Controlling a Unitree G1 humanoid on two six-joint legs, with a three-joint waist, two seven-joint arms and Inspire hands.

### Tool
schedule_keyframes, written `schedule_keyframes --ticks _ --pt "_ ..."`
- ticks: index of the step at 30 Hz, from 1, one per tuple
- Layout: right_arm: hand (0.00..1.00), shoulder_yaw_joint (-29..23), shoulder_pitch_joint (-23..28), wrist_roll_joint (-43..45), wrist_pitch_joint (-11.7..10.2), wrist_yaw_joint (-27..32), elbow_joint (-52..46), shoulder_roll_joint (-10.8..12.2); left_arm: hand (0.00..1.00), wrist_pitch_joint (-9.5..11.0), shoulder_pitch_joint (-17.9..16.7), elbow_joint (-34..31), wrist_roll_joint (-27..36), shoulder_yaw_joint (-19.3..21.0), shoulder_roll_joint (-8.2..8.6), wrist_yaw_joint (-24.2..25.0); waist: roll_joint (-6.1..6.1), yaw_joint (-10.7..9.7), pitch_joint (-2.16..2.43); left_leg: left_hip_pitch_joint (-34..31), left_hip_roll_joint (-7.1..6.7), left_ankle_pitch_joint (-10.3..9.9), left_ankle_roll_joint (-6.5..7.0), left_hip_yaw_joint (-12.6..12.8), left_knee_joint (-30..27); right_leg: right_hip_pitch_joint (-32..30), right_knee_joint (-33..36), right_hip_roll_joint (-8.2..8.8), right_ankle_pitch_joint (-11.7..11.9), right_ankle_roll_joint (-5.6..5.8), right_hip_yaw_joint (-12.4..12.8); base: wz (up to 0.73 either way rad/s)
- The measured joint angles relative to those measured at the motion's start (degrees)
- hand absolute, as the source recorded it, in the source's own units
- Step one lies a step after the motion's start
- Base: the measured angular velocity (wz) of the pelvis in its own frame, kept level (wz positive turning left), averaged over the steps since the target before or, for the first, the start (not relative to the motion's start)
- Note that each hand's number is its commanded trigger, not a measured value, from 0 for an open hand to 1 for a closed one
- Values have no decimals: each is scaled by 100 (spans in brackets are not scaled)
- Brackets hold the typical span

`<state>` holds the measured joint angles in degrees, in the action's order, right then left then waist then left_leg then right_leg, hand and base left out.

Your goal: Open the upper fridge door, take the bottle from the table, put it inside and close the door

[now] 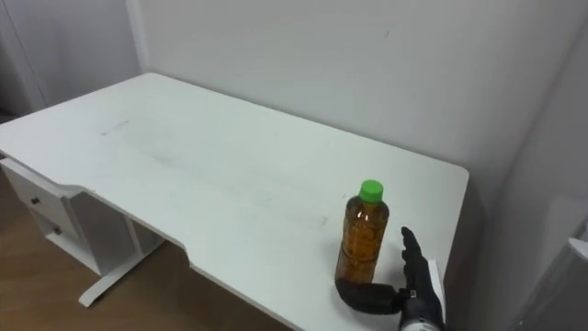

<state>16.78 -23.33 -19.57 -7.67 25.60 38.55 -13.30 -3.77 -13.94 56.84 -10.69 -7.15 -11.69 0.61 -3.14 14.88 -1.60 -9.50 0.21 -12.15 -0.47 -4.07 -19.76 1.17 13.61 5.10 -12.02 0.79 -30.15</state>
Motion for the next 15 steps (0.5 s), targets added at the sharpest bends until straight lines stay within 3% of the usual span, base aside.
schedule_keyframes --ticks 15 --pt "0 17 -204 134 -36 562 201 -2 0 4 73 0 434 -190 -16 16 -41 289 13 -234 -56 136 38 4 41 -352 218 119 -2 -7 -3 0"
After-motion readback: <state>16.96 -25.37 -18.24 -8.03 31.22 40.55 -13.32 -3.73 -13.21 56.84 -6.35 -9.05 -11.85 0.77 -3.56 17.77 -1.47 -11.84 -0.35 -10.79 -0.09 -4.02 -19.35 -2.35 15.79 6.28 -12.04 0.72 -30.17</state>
